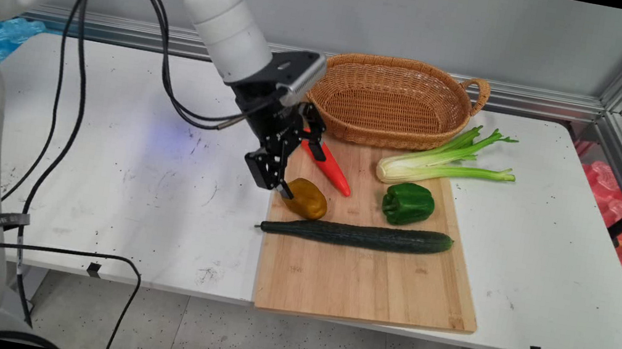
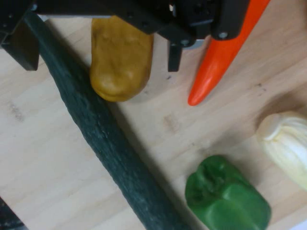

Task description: Pick up the potato from the cutting board

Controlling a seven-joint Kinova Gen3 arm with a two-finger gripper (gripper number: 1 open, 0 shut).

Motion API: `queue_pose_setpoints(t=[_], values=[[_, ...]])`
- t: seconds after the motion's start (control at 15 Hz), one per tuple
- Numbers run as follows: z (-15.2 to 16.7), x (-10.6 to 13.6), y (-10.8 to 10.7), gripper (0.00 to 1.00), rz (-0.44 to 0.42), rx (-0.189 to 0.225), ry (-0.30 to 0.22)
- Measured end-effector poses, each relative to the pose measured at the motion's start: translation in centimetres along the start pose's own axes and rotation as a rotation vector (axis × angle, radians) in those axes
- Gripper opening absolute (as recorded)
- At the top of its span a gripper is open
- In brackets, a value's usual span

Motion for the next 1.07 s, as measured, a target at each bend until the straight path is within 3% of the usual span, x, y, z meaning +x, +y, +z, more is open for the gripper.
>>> queue_pose_setpoints(t=[0.53, 1.07], values=[[3.6, -0.3, -1.2, 1.0, 0.041, -0.047, -0.035], [5.2, -0.8, -1.5, 1.0, 0.07, -0.074, -0.067]])
